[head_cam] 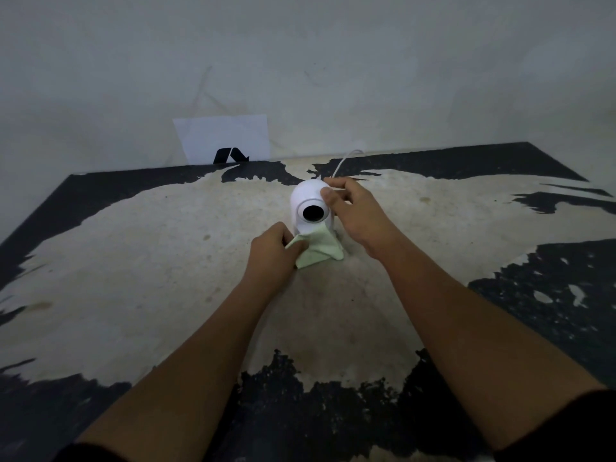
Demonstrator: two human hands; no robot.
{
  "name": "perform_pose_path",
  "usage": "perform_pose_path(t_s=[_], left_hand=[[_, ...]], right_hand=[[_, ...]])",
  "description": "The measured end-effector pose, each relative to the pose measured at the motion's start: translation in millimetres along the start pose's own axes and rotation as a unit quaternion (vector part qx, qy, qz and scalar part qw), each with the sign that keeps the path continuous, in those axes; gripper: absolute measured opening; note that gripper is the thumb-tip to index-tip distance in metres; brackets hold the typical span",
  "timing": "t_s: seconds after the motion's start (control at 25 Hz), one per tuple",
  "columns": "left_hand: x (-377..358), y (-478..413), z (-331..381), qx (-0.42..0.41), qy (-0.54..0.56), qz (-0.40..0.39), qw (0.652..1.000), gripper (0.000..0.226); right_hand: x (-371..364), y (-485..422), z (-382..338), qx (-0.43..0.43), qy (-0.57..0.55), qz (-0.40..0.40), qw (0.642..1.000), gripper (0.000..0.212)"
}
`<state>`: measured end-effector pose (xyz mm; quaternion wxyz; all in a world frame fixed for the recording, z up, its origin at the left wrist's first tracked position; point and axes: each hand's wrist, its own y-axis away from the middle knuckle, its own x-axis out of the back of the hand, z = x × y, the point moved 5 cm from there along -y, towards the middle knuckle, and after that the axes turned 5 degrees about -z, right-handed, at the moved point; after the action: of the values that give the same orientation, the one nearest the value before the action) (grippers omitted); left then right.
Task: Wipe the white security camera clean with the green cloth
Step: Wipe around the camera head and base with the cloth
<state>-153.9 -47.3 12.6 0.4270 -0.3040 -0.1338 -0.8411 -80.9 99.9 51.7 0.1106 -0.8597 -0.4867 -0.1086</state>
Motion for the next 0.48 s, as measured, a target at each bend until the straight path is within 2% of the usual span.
perform_pose_path(t_s=[0.08, 0.24, 0.32, 0.36, 0.4, 0.48], left_hand=[[5, 7, 7, -0.022, -0.009, -0.002, 1.0, 0.026], [18, 24, 25, -0.074, -0.007, -0.007, 0.997, 0.015], [26, 30, 28, -0.08, 0.026, -0.01, 0.996, 0.015], [29, 32, 29, -0.086, 0.043, -0.019, 0.995, 0.014], [29, 32, 29, -0.089, 0.057, -0.036, 0.994, 0.012], [28, 29, 28, -0.085, 0.082, -0.091, 0.989, 0.006]], right_hand=[[-1, 1, -3, -0.009, 0.009, 0.006, 1.0, 0.037], [5, 24, -16, 0.011, 0.01, 0.054, 0.998, 0.065], [4, 44, -13, 0.012, 0.036, -0.014, 0.999, 0.071], [1, 53, -9, 0.006, 0.064, -0.059, 0.996, 0.065], [-4, 58, -3, 0.008, 0.097, -0.09, 0.991, 0.05], [-7, 57, 9, 0.03, 0.165, -0.083, 0.982, 0.012]])
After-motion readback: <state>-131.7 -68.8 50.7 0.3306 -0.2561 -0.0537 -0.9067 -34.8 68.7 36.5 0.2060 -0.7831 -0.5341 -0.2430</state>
